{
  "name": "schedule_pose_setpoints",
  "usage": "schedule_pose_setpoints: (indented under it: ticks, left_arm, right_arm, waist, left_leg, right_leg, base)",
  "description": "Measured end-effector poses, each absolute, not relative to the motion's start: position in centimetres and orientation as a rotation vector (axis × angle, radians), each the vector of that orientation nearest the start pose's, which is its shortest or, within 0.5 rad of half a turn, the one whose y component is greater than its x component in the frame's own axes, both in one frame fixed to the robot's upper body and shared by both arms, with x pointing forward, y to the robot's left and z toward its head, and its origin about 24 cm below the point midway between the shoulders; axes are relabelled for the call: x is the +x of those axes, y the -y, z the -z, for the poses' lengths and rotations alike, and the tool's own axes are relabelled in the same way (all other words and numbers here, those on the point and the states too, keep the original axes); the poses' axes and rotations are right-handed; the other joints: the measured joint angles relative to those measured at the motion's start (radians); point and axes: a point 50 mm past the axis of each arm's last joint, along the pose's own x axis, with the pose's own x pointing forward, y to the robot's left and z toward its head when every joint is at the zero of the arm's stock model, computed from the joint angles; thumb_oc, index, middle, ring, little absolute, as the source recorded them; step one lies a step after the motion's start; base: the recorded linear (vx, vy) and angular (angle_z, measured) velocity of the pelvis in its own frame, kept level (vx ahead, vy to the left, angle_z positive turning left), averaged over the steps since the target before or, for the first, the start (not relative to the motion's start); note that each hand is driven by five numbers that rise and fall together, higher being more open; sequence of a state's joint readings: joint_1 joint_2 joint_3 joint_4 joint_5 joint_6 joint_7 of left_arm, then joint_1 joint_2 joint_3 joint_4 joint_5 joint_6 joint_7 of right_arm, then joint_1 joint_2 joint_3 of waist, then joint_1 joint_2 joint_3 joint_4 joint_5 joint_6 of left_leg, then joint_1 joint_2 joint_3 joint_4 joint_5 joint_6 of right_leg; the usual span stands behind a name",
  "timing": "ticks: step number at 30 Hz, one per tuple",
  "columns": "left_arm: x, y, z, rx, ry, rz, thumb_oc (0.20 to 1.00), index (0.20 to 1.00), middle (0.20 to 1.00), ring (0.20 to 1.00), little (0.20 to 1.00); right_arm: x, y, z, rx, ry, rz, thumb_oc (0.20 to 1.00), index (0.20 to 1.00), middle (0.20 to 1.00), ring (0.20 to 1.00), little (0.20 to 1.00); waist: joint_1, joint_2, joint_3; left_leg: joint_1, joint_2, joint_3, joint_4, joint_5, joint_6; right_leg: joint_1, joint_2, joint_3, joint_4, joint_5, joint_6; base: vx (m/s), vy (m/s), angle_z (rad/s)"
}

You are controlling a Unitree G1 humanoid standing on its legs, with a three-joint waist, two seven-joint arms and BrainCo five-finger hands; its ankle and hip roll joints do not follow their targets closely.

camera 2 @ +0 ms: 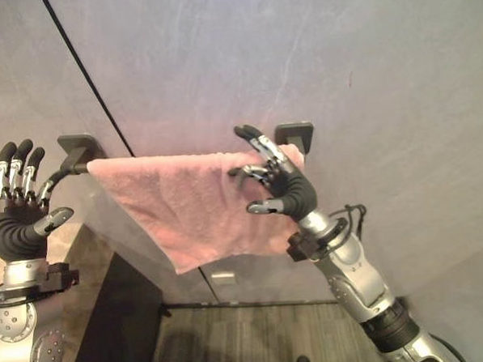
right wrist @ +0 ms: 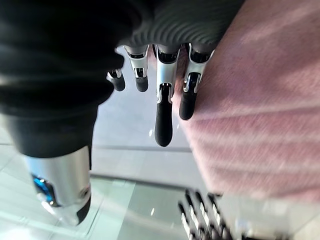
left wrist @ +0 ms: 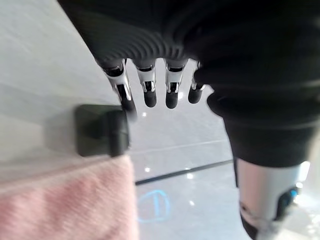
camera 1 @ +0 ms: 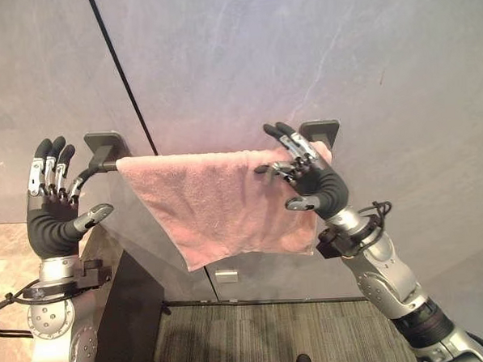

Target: Put brush and paste in cup on sink, flatten towel.

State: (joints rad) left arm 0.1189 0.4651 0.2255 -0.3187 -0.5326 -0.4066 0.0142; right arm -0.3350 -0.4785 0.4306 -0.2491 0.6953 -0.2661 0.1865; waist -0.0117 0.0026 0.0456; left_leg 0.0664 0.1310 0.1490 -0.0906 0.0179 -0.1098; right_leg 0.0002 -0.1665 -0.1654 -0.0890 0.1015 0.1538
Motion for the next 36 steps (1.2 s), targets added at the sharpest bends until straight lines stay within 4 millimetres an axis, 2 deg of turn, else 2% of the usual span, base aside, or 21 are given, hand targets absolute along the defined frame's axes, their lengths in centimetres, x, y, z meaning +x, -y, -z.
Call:
schedule_pose_setpoints:
  ticks: [4,12,15,16,18,20,21,24,26,29,34,36]
  left_arm:
    - [20.6,-25.3,-17.3,-0.017,0.722,-0.075,1.0,1.0,1.0,1.0,1.0]
    - [20.8,-25.2,-17.8,-0.015,0.744,-0.07,1.0,1.0,1.0,1.0,1.0]
    - [20.8,-25.2,-17.8,-0.013,0.747,-0.071,1.0,1.0,1.0,1.0,1.0]
    - [20.8,-25.3,-17.9,-0.01,0.751,-0.073,1.0,1.0,1.0,1.0,1.0]
    - [20.4,-26.0,-18.5,0.005,0.777,-0.105,1.0,1.0,1.0,1.0,1.0]
    - [20.4,-26.0,-18.7,0.007,0.79,-0.104,1.0,1.0,1.0,1.0,1.0]
    - [20.1,-26.0,-19.1,0.016,0.814,-0.109,1.0,1.0,1.0,1.0,1.0]
    - [19.9,-26.2,-19.6,0.022,0.852,-0.118,1.0,1.0,1.0,1.0,1.0]
    - [19.7,-26.2,-19.7,0.021,0.872,-0.111,1.0,1.0,1.0,1.0,1.0]
    - [19.7,-26.0,-19.7,0.02,0.873,-0.076,1.0,1.0,1.0,1.0,1.0]
    - [19.5,-25.6,-19.3,0.02,0.857,-0.034,1.0,1.0,1.0,1.0,1.0]
    - [19.5,-25.2,-18.8,-0.006,0.838,0.004,1.0,1.0,1.0,1.0,1.0]
  right_arm:
    - [25.9,8.6,-19.8,0.2,0.643,-0.85,1.0,1.0,1.0,1.0,1.0]
    - [25.9,8.5,-20.1,0.2,0.652,-0.857,1.0,1.0,1.0,1.0,1.0]
    - [25.9,9.2,-20.7,0.176,0.681,-0.833,1.0,1.0,1.0,1.0,1.0]
    - [25.9,9.7,-21.1,0.167,0.701,-0.817,1.0,1.0,1.0,1.0,1.0]
    - [25.4,11.6,-23.2,0.124,0.816,-0.748,1.0,1.0,1.0,1.0,1.0]
    - [24.8,12.8,-24.0,0.073,0.867,-0.706,1.0,1.0,1.0,1.0,1.0]
    - [23.9,14.8,-24.6,0.042,0.942,-0.604,1.0,1.0,1.0,1.0,1.0]
    - [23.3,16.4,-25.2,0.025,1.004,-0.51,1.0,1.0,1.0,1.0,1.0]
    - [22.7,18.6,-24.6,-0.012,1.008,-0.395,1.0,1.0,1.0,1.0,1.0]
    - [22.1,20.7,-23.1,-0.027,0.948,-0.295,1.0,1.0,1.0,1.0,1.0]
    - [21.5,22.6,-21.5,-0.034,0.894,-0.192,1.0,1.0,1.0,1.0,1.0]
    - [21.5,23.8,-20.0,-0.063,0.829,-0.117,1.0,1.0,1.0,1.0,1.0]
  waist:
    - [0.002,-0.009,-0.003]
    - [0.01,-0.031,0.0]
    - [0.008,-0.037,0.008]
    - [0.008,-0.038,0.007]
    - [0.0,-0.042,0.009]
    - [-0.004,-0.043,0.01]
    - [0.001,-0.043,0.01]
    - [-0.015,-0.038,0.014]
    - [-0.026,-0.036,0.014]
    - [-0.036,-0.037,0.014]
    - [-0.069,-0.041,0.011]
    - [-0.075,-0.044,0.007]
  left_leg:
    - [0.002,0.002,0.001,0.0,0.001,-0.002]
    - [0.005,0.004,0.003,0.0,0.001,-0.002]
    - [0.021,0.005,0.004,0.0,0.001,-0.002]
    - [0.023,0.005,0.003,0.0,0.0,-0.003]
    - [0.023,0.005,0.004,0.0,0.0,-0.003]
    - [0.023,0.005,0.004,0.0,0.0,-0.003]
    - [0.023,0.005,0.002,0.0,0.0,-0.003]
    - [0.035,0.004,0.005,0.0,-0.002,-0.003]
    - [0.039,0.004,0.004,0.0,-0.004,-0.002]
    - [0.039,0.003,0.002,0.0,-0.004,-0.002]
    - [0.05,-0.001,0.006,0.0,-0.005,0.001]
    - [0.056,-0.01,0.016,0.0,-0.009,0.004]
  right_leg:
    - [0.001,0.003,0.0,0.003,0.0,0.0]
    - [0.004,0.005,0.001,0.004,0.001,-0.001]
    - [0.018,0.006,0.001,0.003,0.0,0.0]
    - [0.02,0.006,0.001,0.003,-0.001,0.0]
    - [0.02,0.006,0.002,0.003,-0.001,0.0]
    - [0.02,0.006,0.003,0.003,-0.001,0.0]
    - [0.022,0.005,0.0,0.003,-0.001,0.0]
    - [0.031,0.005,0.004,0.003,-0.001,0.001]
    - [0.037,0.005,0.003,0.003,-0.004,0.001]
    - [0.038,0.005,0.002,0.004,-0.004,0.001]
    - [0.04,0.004,0.017,0.004,-0.002,0.001]
    - [0.036,-0.001,0.024,0.01,-0.001,0.003]
  base:
    - [-0.01,0.003,0.0]
    - [0.0,0.001,0.0]
    - [0.0,0.0,0.0]
    - [0.0,0.0,0.0]
    - [0.0,0.0,0.0]
    - [0.0,0.0,0.0]
    - [0.0,0.0,0.0]
    - [0.01,0.005,-0.02]
    - [0.04,0.027,0.01]
    - [0.02,0.03,0.01]
    - [-0.02,0.085,-0.04]
    - [-0.06,0.119,-0.2]
